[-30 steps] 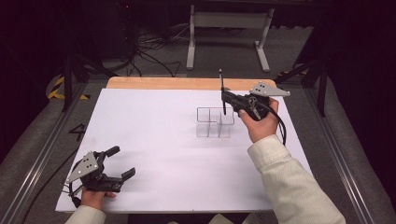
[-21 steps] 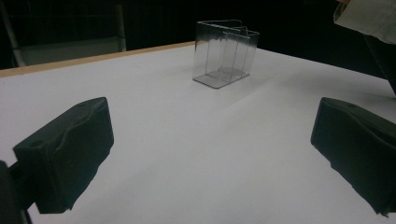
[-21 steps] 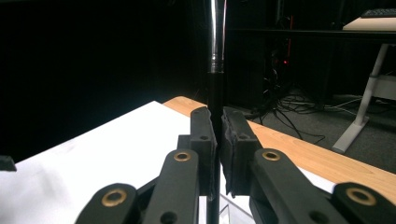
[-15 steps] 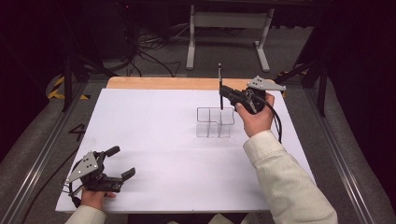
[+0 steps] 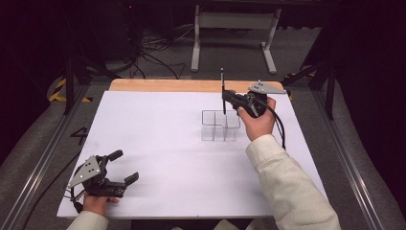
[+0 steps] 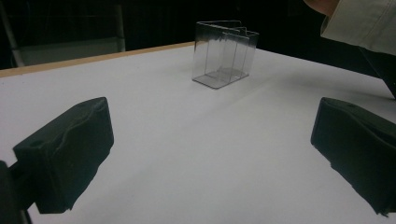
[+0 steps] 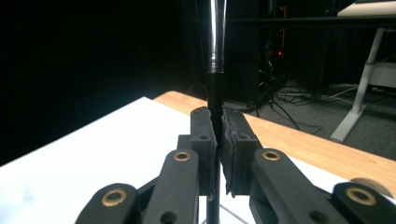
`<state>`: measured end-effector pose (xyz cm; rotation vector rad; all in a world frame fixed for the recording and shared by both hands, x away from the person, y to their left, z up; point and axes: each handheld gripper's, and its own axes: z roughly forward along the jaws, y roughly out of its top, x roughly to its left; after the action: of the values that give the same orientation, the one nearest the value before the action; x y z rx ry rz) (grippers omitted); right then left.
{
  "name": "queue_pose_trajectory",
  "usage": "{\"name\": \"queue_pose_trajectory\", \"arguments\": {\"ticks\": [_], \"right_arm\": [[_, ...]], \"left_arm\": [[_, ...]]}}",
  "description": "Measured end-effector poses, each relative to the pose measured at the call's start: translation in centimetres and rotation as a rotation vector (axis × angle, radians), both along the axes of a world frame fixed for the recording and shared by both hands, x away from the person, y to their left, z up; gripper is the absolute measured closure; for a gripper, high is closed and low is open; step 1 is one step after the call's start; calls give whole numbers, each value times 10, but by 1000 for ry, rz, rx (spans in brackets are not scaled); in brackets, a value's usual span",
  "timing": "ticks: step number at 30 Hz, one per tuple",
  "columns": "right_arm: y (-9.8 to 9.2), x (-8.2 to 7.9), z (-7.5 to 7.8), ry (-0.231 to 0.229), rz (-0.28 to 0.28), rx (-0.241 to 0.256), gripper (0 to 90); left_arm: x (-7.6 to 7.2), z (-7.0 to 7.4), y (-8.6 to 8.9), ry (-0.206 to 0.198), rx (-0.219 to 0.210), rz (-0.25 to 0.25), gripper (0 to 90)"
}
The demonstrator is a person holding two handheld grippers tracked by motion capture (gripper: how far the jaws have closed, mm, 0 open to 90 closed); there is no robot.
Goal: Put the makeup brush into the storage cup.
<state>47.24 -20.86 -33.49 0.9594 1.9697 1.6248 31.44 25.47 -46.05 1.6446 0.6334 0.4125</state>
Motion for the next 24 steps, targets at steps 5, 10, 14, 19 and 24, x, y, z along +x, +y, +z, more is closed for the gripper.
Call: {"name": "queue_pose_trajectory", "arguments": {"ticks": [5,10,14,19,24], "right_arm": [[3,2,-9,8,7,-10,841],[4,3,-16,19,6,-10,841],[4,3,-23,29,6,-16,841],[5,4,-28,36,4,-17,841],[4,4,-34,45,1,-26,841]], "left_arm": [[0,0,0,0,-1,-1,1],[0,0,0,0,-1,-1,0],[0,0,0,0,-1,-2,1],[0,0,0,1,-3,-1,0],[0,0,0,0,-1,-3,1]]}}
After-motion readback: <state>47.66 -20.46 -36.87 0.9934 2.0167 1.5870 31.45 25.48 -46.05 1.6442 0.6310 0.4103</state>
